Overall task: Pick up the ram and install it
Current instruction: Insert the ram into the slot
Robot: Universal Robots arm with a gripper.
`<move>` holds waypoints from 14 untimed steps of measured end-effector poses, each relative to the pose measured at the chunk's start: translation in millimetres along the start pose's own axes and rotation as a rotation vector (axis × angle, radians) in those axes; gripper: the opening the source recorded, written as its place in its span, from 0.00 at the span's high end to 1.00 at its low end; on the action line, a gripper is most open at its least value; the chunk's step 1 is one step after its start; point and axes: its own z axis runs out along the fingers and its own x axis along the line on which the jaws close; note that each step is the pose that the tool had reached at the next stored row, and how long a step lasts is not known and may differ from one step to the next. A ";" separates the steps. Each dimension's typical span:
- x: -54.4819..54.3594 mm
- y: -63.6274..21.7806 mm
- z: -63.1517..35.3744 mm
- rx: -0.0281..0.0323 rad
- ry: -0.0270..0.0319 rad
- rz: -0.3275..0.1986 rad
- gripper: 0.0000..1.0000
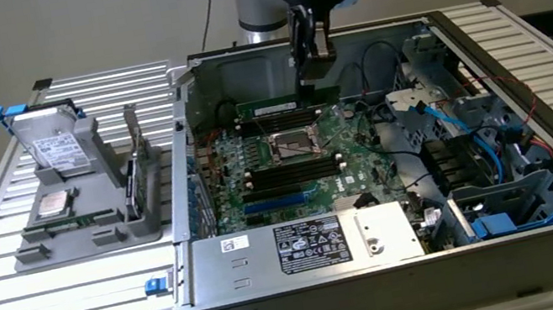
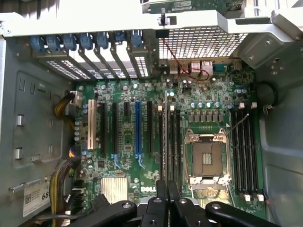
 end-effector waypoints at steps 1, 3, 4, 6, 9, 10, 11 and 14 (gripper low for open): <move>0.0 0.0 0.0 0.0000 0.0000 0.000 0.88; 0.0 0.1 0.0 0.0000 0.0001 0.000 0.88; 0.0 0.1 0.1 0.0000 0.0000 0.000 0.88; -0.7 -0.1 2.3 0.0002 0.0000 0.000 0.88; -1.6 -0.8 7.5 0.0001 0.0016 0.000 0.88; -1.7 -1.0 9.3 0.0002 0.0019 0.000 0.88; -1.8 -1.1 11.1 0.0002 0.0023 0.000 0.88; -2.1 -1.8 16.4 0.0003 0.0053 0.000 0.88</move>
